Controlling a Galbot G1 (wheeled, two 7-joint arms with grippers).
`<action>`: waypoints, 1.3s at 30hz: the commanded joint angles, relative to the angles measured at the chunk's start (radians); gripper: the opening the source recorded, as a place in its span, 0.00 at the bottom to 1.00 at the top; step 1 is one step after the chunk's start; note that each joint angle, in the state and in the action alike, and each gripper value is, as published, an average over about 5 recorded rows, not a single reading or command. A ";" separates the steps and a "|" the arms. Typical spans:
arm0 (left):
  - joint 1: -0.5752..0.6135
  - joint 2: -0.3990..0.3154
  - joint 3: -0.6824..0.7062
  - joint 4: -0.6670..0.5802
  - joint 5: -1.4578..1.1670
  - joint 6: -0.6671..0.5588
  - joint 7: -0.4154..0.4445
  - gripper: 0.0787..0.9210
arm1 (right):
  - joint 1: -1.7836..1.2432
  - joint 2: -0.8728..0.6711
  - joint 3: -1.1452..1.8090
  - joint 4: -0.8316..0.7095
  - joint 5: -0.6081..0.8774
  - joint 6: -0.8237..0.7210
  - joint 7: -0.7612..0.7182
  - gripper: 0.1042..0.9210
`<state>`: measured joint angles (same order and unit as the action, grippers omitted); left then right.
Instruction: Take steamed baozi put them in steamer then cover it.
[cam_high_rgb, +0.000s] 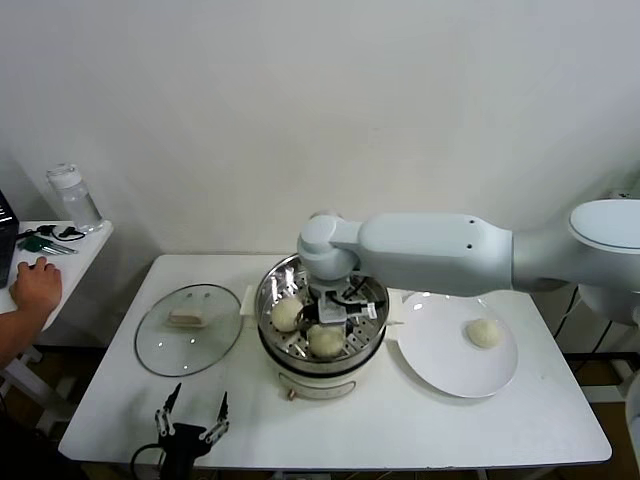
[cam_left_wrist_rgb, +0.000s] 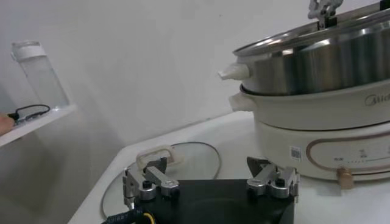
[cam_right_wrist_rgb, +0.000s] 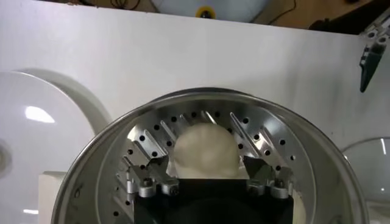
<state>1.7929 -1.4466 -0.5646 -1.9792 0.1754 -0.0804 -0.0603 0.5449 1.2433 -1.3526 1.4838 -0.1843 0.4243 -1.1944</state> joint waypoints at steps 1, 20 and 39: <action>0.002 -0.002 0.001 0.002 0.002 0.000 0.000 0.88 | 0.007 -0.012 0.011 0.002 0.005 0.005 0.002 0.88; 0.002 0.010 0.011 -0.008 0.014 0.004 0.002 0.88 | 0.349 -0.452 -0.208 0.028 0.484 -0.628 0.197 0.88; 0.010 0.002 0.010 -0.015 0.033 0.010 0.003 0.88 | -0.408 -0.706 0.354 -0.326 0.180 -0.632 0.066 0.88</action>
<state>1.8017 -1.4413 -0.5536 -1.9925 0.2047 -0.0717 -0.0578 0.4658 0.6347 -1.2617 1.3080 0.1039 -0.1698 -1.0944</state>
